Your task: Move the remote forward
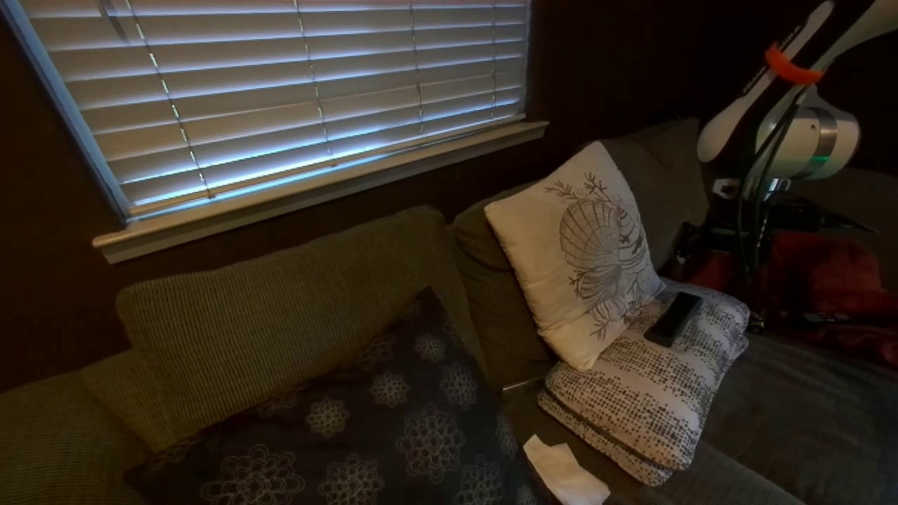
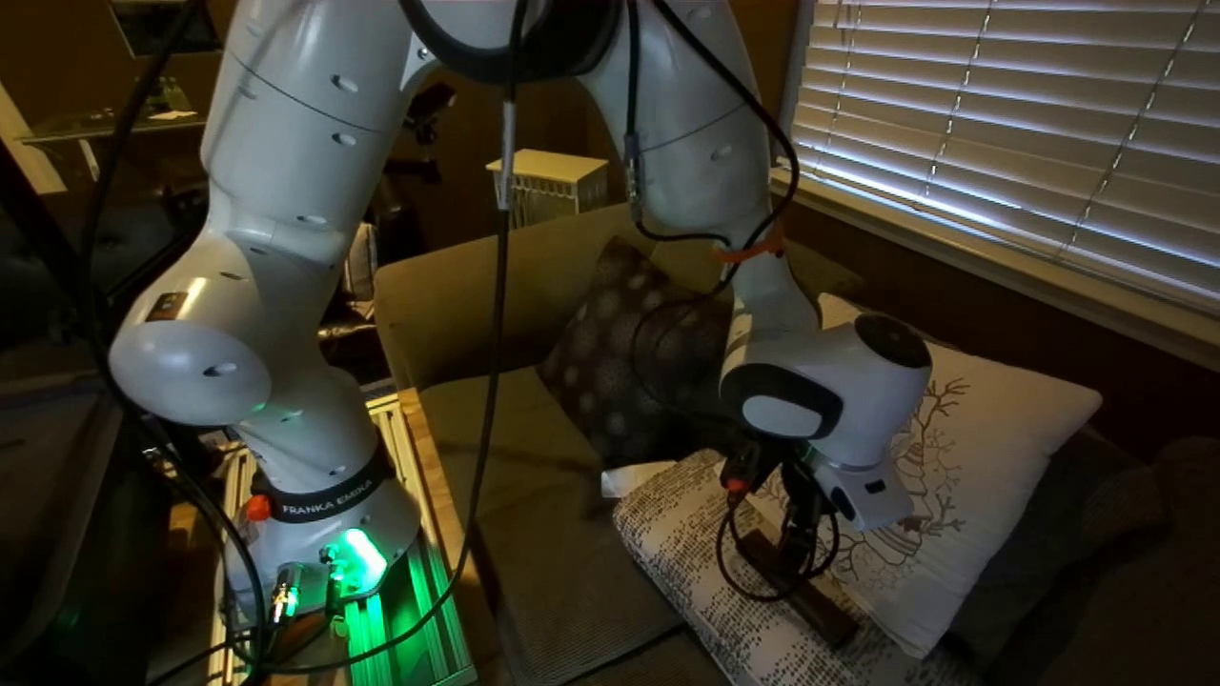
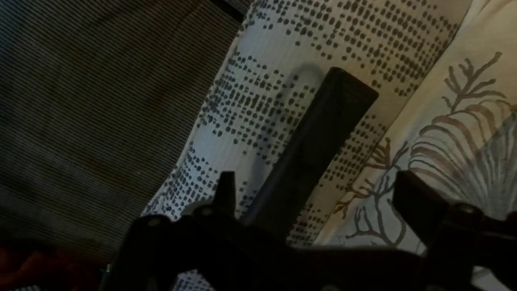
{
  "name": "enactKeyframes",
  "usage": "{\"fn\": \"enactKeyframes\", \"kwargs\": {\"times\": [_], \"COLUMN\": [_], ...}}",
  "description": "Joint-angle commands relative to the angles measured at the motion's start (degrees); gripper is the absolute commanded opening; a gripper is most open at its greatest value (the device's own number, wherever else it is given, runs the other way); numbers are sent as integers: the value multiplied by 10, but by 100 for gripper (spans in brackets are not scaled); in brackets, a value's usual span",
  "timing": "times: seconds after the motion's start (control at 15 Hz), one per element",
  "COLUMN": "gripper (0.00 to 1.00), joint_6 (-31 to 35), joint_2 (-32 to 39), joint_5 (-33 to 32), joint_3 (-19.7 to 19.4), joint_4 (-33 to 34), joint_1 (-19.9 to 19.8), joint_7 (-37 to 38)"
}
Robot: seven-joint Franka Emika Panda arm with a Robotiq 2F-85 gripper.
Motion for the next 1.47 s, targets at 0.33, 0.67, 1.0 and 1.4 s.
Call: {"fn": "enactKeyframes", "kwargs": {"times": [0.33, 0.67, 1.0, 1.4], "gripper": [100, 100, 100, 100], "joint_6": [-80, -120, -113, -85], "joint_2": [113, 165, 214, 259], "joint_5": [-42, -50, -49, -51], "joint_3": [-46, -60, -69, -77], "joint_4": [126, 184, 231, 278], "joint_1": [29, 32, 30, 35], "joint_7": [125, 160, 182, 192]}}
